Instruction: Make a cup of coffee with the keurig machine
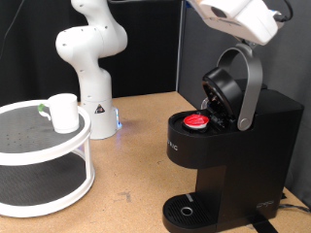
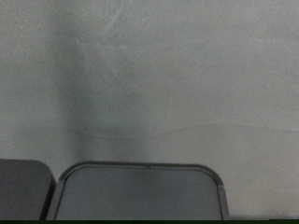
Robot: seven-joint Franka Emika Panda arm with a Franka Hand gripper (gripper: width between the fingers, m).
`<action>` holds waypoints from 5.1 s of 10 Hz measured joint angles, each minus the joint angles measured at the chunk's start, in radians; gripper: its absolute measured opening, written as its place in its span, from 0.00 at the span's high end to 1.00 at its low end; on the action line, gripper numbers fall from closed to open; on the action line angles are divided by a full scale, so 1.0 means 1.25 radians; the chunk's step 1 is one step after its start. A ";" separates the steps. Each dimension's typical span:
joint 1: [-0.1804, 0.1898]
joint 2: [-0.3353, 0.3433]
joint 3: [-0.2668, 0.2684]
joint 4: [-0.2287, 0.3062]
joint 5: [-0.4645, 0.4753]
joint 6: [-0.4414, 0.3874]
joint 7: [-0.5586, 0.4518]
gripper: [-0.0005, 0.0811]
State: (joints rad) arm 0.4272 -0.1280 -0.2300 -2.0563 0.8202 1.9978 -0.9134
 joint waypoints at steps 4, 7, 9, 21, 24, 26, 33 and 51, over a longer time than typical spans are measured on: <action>-0.029 -0.026 -0.033 -0.020 -0.018 -0.044 -0.027 0.99; -0.055 -0.043 -0.061 -0.041 -0.052 -0.075 -0.063 0.99; -0.072 -0.047 -0.070 -0.057 -0.078 -0.071 -0.069 0.99; -0.120 0.030 -0.084 -0.168 -0.228 0.092 -0.083 0.99; -0.123 0.037 -0.092 -0.169 -0.205 0.099 -0.105 0.99; -0.123 0.038 -0.100 -0.170 -0.175 0.091 -0.137 0.99; -0.124 -0.007 -0.135 -0.144 0.007 -0.014 -0.282 0.99; -0.222 -0.177 -0.188 -0.244 -0.113 -0.140 -0.104 0.99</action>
State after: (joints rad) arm 0.1500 -0.3490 -0.4653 -2.3616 0.6794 1.8230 -1.0432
